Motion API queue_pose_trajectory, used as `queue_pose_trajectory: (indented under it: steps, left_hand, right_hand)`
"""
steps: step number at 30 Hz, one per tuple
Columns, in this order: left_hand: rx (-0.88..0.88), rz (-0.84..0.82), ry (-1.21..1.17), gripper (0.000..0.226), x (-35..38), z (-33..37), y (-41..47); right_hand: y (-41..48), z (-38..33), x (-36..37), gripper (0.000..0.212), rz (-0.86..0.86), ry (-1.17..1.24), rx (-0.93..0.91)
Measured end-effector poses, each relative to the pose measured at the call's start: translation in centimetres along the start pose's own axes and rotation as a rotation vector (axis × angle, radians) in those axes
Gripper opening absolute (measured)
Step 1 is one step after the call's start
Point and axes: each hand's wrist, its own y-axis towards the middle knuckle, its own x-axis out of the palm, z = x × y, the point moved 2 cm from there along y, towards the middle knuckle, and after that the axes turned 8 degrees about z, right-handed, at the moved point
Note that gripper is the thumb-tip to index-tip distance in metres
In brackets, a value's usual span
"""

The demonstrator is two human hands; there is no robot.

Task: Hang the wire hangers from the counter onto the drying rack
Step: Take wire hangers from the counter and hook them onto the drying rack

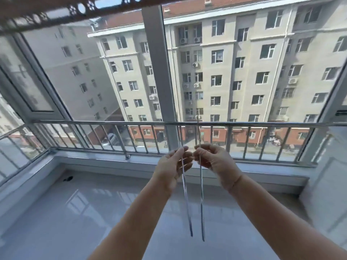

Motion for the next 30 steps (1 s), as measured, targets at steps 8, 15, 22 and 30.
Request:
queue_pose_trajectory:
  steps: [8, 15, 22, 30]
  left_hand:
    - [0.121, 0.244, -0.007, 0.018, -13.9, 6.6, 0.5]
    - [0.239, 0.463, -0.030, 0.016, -25.0, 13.6, 2.6]
    - [0.319, 0.654, -0.035, 0.015, -33.7, 21.6, 5.7]
    - [0.395, 0.803, -0.049, 0.015, -43.8, 29.8, 7.3]
  right_hand:
    - [2.5, 2.1, 14.0, 0.011, -0.252, 0.005, 0.120]
    - [6.2, 3.7, 26.8, 0.016, -0.474, -0.029, 0.128]
    - [11.7, 4.9, 40.2, 0.016, -0.653, -0.053, 0.120]
    - [15.7, 5.7, 55.3, 0.018, -0.777, -0.039, 0.073]
